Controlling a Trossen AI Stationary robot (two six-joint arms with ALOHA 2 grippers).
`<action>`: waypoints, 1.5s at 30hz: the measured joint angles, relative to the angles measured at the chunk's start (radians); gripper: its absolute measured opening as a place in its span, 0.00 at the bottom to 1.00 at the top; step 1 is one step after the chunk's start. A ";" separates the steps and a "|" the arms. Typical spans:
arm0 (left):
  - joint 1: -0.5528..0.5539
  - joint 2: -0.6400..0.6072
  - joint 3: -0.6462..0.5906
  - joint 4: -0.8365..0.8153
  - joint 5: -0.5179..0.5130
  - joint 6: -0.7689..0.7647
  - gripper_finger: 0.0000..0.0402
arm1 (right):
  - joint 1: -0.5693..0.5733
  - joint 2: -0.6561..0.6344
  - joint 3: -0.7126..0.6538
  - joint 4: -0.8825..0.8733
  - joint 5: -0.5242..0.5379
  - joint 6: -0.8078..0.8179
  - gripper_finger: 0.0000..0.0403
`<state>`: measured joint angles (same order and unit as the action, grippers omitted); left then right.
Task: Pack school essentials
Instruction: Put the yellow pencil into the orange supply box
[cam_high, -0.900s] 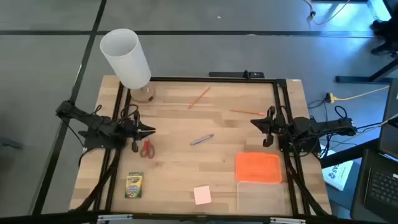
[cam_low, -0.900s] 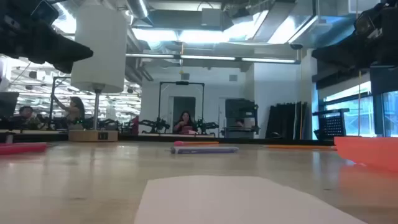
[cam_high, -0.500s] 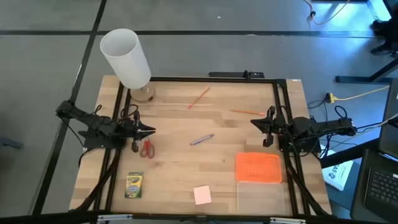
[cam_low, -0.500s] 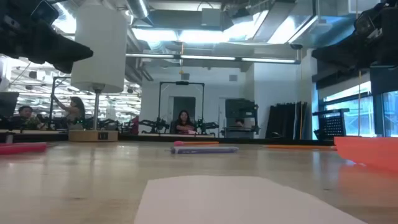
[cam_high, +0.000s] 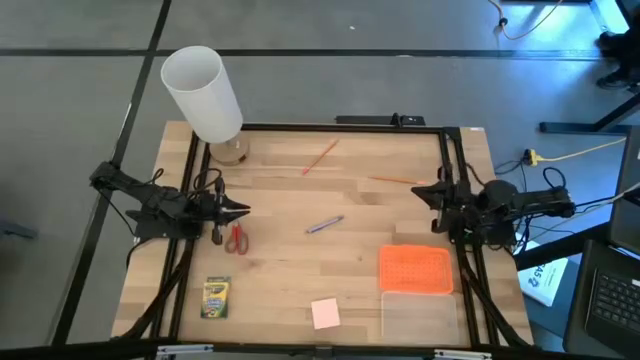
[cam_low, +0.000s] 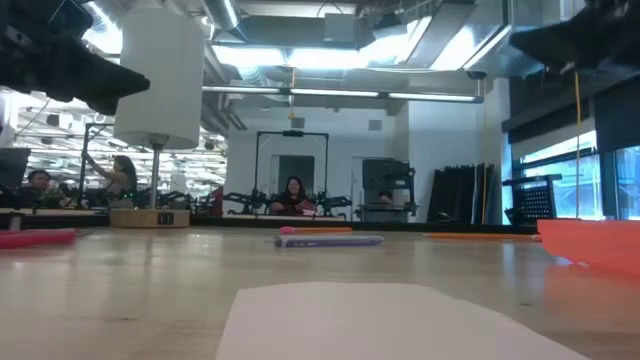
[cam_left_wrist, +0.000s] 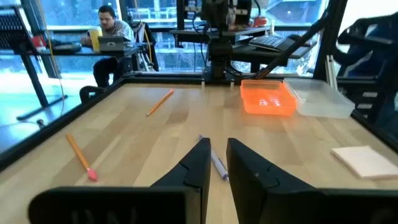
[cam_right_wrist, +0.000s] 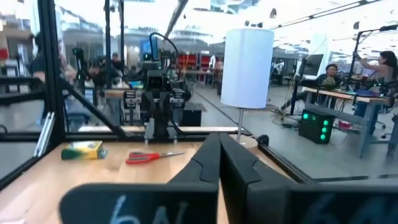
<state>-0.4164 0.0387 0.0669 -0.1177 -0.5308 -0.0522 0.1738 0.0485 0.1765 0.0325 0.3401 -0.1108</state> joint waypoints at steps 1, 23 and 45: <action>0.000 0.000 0.000 0.002 0.000 0.020 0.12 | 0.000 0.020 0.039 -0.038 0.000 0.000 0.00; 0.000 0.318 0.569 -0.360 0.068 0.160 0.12 | 0.000 0.817 0.997 -1.135 0.127 0.475 0.00; 0.270 0.873 0.978 -0.681 0.203 -0.134 0.12 | -0.159 1.019 1.044 -1.534 -0.166 0.703 0.05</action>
<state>-0.1460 0.9119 1.0453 -0.7989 -0.3282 -0.1866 0.0148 1.0676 1.2201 -1.5010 0.1743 0.5924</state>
